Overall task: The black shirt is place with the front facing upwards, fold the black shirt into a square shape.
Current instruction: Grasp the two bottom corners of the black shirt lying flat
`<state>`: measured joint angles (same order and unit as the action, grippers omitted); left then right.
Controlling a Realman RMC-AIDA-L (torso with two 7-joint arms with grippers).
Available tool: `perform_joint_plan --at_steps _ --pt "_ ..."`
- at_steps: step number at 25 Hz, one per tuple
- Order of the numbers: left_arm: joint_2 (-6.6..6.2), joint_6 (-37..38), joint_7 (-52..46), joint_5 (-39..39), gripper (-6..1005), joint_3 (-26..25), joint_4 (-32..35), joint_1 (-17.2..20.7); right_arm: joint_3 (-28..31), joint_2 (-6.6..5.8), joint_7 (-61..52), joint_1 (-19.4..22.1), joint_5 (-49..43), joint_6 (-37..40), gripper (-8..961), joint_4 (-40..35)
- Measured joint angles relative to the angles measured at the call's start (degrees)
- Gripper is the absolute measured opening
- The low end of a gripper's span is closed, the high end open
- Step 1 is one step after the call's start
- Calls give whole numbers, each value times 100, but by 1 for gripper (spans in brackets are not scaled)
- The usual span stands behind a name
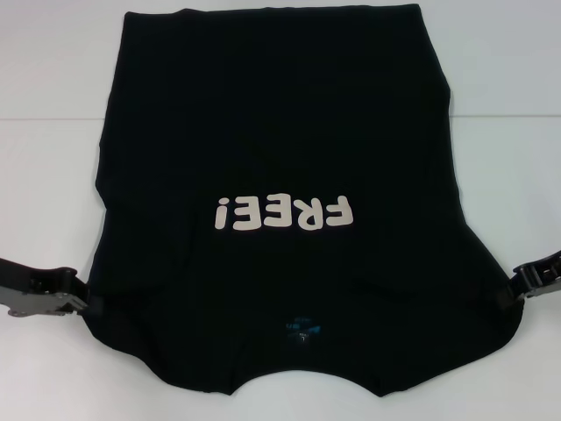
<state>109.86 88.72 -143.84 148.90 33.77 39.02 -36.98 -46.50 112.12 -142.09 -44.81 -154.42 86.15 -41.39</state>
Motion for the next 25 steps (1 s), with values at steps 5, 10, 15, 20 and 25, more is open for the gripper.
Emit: perform_joint_plan --at_steps 5,10,15,20,25 --pt "-49 86 5 -27 53 -48 0 7 0 -27 59 -61 9 63 17 -14" --pt "-85 290 90 -34 53 -64 -73 -13 -7 -94 226 -130 3 397 17 -30" --pt "-187 799 199 -37 52 -68 -90 -36 -88 -139 457 -161 -165 890 16 -184" --pt "-339 1339 501 25 52 -39 -260 -37 -105 -138 966 -170 -301 1566 16 -243" --pt "-376 1886 748 413 52 83 -468 -44 -268 -138 1432 -146 -328 2131 16 -243"
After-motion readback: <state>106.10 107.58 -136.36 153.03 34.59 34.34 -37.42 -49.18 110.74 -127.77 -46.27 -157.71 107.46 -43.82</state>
